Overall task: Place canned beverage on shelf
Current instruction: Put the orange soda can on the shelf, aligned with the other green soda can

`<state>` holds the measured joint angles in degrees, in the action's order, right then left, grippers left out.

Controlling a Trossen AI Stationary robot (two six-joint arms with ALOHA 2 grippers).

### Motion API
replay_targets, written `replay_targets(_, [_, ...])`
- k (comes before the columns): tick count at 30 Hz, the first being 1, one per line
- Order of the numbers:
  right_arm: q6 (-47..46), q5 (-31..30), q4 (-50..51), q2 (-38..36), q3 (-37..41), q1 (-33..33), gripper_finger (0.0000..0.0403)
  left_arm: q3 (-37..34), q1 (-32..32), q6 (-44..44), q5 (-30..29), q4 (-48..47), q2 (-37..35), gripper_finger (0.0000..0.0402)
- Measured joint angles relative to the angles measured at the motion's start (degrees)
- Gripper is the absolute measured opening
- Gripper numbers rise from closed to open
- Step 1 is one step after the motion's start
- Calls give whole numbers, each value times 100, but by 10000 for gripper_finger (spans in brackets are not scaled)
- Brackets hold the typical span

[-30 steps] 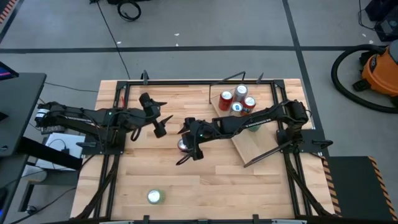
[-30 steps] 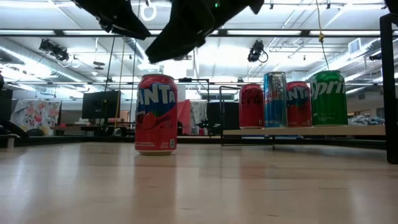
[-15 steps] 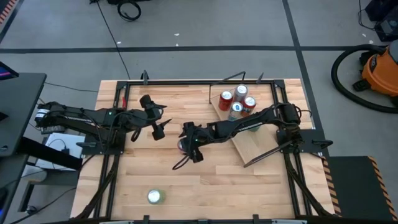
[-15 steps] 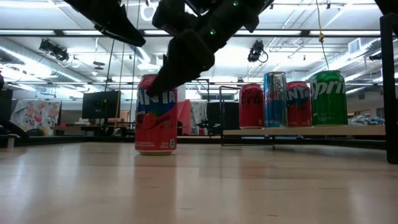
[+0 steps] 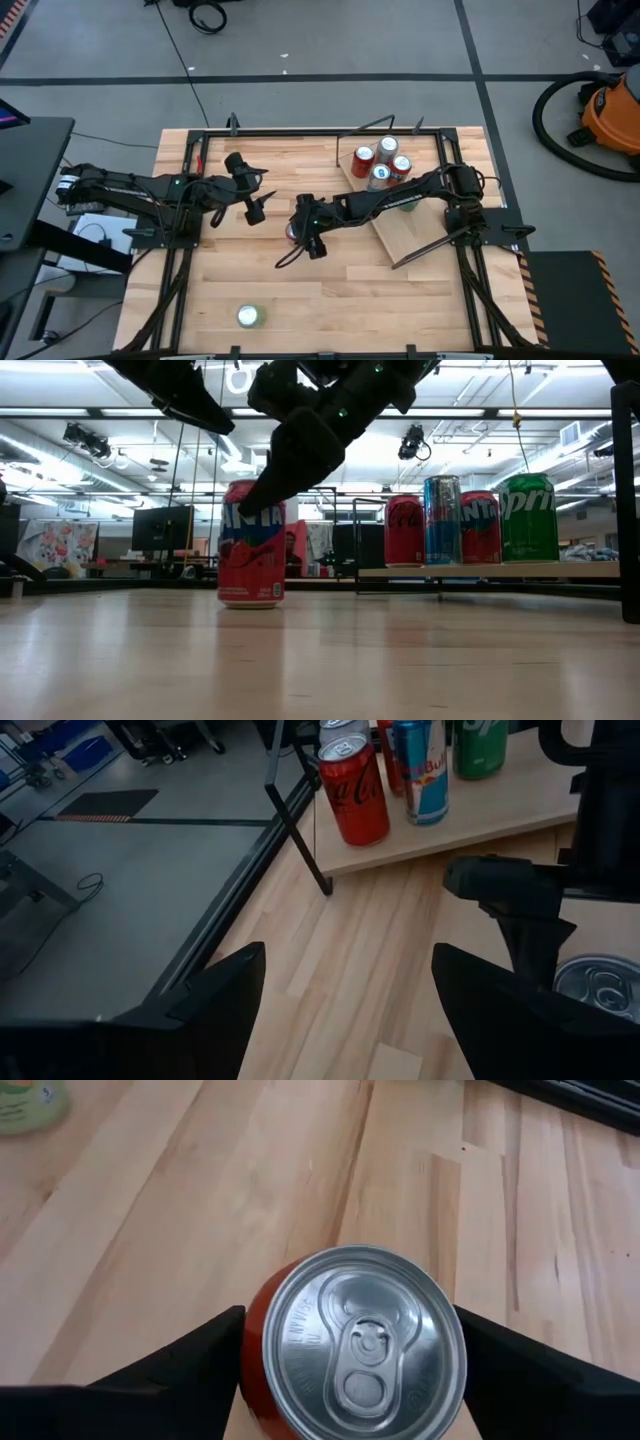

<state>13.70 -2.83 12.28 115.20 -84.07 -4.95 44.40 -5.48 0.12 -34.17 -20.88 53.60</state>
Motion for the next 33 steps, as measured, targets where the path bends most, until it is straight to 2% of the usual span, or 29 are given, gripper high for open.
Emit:
replay_targets(11, [-2,-61,681,-197,-201,0,328,0,0,0,0,-3,0,297])
replay_targets(19, [-45,-481,1306,-675,-211,-21,329,0,0,0,14,-2,0,297])
replay_targets(25, [-524,-485,1968,-1145,-116,-41,329,0,0,63,149,51,0,297])
replay_targets(28, [-678,-696,1947,-1425,164,-124,329,-92,0,218,287,421,0,297])
replay_targets(33, [-1024,-1026,2002,-1914,643,-301,329,-439,12,938,985,1468,2,297])
